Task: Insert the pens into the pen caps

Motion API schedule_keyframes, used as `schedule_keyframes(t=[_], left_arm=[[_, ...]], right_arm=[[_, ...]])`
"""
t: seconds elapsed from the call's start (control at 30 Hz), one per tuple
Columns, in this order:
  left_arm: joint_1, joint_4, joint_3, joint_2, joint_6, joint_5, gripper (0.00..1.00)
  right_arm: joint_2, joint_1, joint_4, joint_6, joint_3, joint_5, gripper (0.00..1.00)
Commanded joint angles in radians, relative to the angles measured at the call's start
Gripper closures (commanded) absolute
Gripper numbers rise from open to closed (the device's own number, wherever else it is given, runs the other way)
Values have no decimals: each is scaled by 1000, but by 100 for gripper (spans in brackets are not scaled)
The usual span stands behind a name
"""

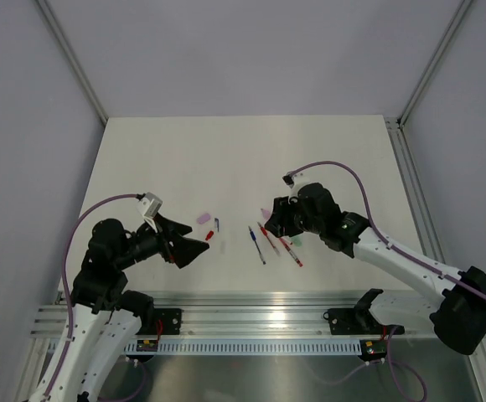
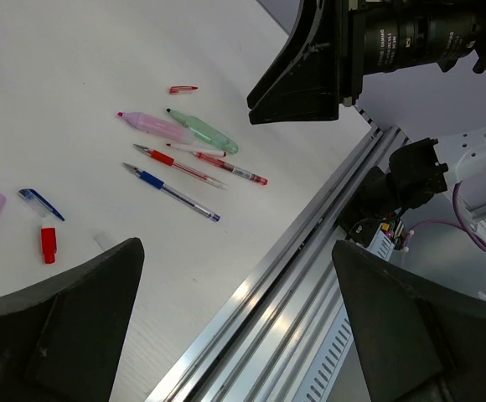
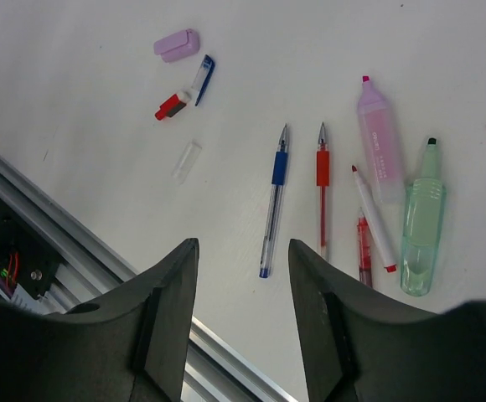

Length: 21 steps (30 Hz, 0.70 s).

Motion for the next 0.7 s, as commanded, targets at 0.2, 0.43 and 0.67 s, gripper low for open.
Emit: schedule_keyframes(t=[0.2, 0.43, 0.67], left_arm=[[2, 27, -2, -13, 0, -13, 1], [2, 41, -11, -19, -27, -20, 1], [-1, 23, -10, -42, -29, -75, 1]], right_arm=[[110, 91, -16, 8, 101, 151, 48], [182, 117, -50, 26, 135, 206, 58], [363, 155, -103, 41, 209, 285, 60]])
